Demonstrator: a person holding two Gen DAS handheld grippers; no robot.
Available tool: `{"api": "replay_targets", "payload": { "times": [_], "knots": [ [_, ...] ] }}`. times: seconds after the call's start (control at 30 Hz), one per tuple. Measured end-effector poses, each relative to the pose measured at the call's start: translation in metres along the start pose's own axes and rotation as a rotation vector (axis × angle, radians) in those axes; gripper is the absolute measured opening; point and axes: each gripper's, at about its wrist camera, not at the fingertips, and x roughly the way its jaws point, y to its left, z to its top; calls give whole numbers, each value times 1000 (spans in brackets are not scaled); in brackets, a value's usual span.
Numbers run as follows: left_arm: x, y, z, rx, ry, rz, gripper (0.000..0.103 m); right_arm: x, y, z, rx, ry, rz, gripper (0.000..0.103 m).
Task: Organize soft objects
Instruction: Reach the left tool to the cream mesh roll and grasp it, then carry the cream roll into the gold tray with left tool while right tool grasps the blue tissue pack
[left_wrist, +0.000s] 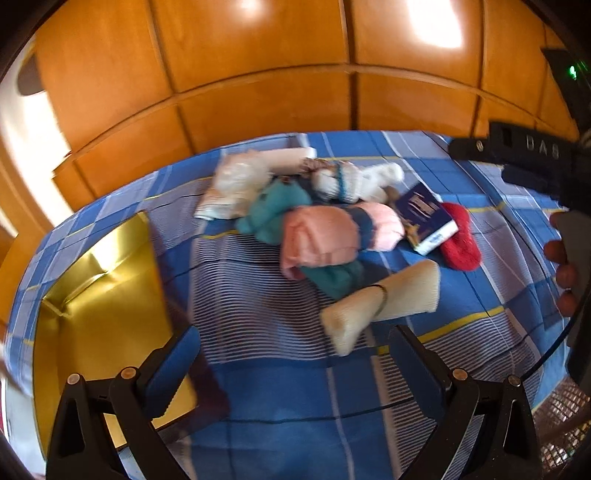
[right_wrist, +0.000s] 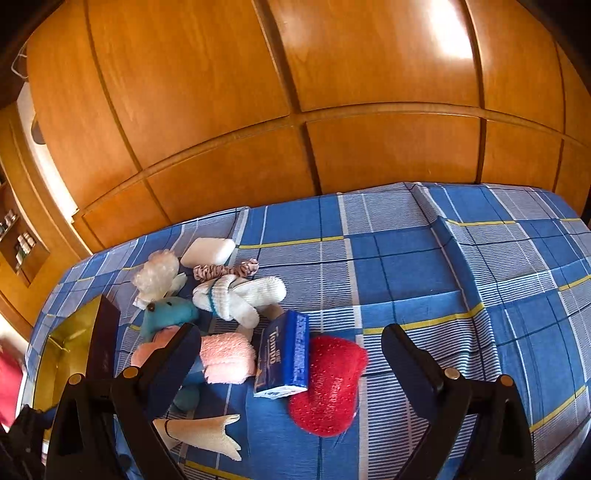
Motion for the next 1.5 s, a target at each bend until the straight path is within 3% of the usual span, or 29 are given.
{"api": "replay_targets", "payload": {
  "times": [0.13, 0.37, 0.5, 0.53, 0.57, 0.63, 0.7, 0.73, 0.77, 1.03, 1.2, 1.4, 1.5],
  "knots": [
    [18, -11, 8, 26, 45, -42, 103, -1, -8, 3, 31, -2, -2, 100],
    [29, -27, 18, 45, 31, -131, 102, 0, -13, 3, 55, 9, 5, 100],
    [38, -33, 26, 13, 30, -203, 96, 0, -13, 3, 58, 7, 5, 100],
    [42, -36, 28, 12, 33, -226, 87, 0, -14, 3, 61, 7, 5, 100],
    [47, -38, 30, 12, 45, -241, 68, 0, -14, 4, 65, 7, 6, 100],
    [61, -42, 31, 13, 78, -285, 47, 0, -16, 4, 72, 5, 8, 100],
    [72, -47, 30, 5, 99, -310, 39, 0, -17, 4, 77, 3, 6, 100],
    [75, -47, 29, 11, 89, -319, 28, 0, -18, 5, 80, 4, 7, 100],
    [75, -46, 27, 8, 69, -328, 24, 0, -18, 5, 83, 3, 9, 100],
    [67, -42, 17, 37, 55, -393, 19, 0, -21, 6, 99, 5, 12, 100],
    [49, -27, 16, -21, 47, -419, 19, 3, -20, 5, 91, 20, 19, 100],
    [12, 13, 17, -113, -8, -397, 19, 7, -21, 3, 99, 44, 16, 100],
    [-6, 48, 18, -184, -53, -345, 19, 12, -24, 1, 106, 72, 17, 95]
  ]
}}
